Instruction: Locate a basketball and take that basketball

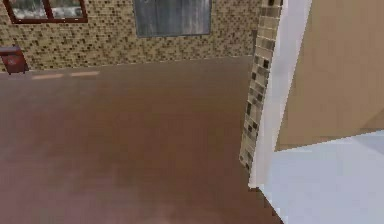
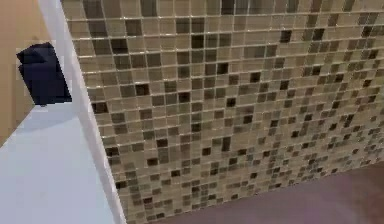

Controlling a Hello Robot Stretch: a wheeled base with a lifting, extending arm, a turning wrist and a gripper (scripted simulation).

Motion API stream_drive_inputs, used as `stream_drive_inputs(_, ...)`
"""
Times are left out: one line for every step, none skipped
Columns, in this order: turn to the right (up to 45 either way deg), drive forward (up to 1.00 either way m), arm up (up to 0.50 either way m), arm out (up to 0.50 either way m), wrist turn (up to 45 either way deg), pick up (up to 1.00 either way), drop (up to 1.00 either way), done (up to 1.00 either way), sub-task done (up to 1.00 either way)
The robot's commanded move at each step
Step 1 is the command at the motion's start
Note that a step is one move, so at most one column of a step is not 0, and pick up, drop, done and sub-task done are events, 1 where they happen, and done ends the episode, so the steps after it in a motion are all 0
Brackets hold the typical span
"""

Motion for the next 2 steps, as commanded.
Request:
stream_drive_inputs(0.0, 0.45, 0.00, 0.00, 0.0, 0.00, 0.00, 0.00, 0.00)
stream_drive_inputs(45.0, 0.00, 0.00, 0.00, 0.0, 0.00, 0.00, 0.00, 0.00)
